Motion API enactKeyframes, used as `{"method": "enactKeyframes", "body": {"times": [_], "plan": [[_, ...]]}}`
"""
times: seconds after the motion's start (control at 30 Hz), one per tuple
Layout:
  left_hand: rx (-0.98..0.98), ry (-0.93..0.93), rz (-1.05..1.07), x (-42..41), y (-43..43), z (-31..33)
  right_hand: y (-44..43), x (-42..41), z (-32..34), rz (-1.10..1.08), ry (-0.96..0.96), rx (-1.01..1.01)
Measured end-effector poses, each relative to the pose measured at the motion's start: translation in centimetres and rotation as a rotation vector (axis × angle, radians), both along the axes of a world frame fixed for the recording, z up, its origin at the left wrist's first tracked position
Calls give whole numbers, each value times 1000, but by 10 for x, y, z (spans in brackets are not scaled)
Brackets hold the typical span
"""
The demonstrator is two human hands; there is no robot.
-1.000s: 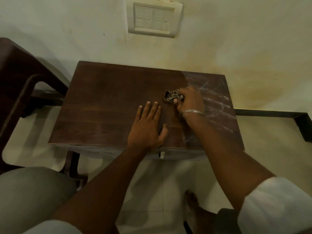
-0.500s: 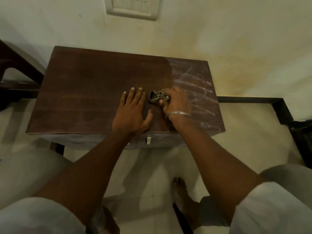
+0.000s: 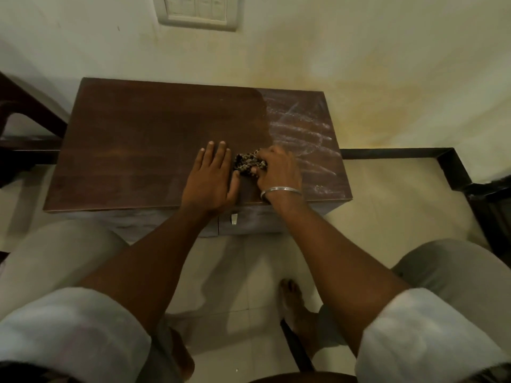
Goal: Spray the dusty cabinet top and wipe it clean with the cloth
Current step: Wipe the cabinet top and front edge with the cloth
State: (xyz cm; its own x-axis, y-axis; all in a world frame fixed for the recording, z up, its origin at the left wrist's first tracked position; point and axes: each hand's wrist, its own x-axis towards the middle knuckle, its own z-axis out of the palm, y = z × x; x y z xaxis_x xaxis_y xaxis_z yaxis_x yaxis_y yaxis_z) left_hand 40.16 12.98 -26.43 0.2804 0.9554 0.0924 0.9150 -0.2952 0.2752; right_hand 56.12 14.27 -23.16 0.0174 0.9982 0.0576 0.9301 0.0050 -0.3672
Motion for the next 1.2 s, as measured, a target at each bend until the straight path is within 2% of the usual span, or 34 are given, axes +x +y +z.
{"method": "enactKeyframes", "body": {"times": [0.2,0.43,0.63,0.9,1.2], "plan": [[34,36,-39,15,-4,-4,-39,9,-4,-6,5,10],[46,13,-40,24,-2,-3,-12,16,3,-49,-5,-16],[60,16,-87,35,-1,-4,-54,24,-10,-83,17,57],[37,-10,-76,56,1,-5,-10,40,2,-125,-9,-23],[25,51,-99,59,5,-7,-36,48,-6,-108,-4,10]]}}
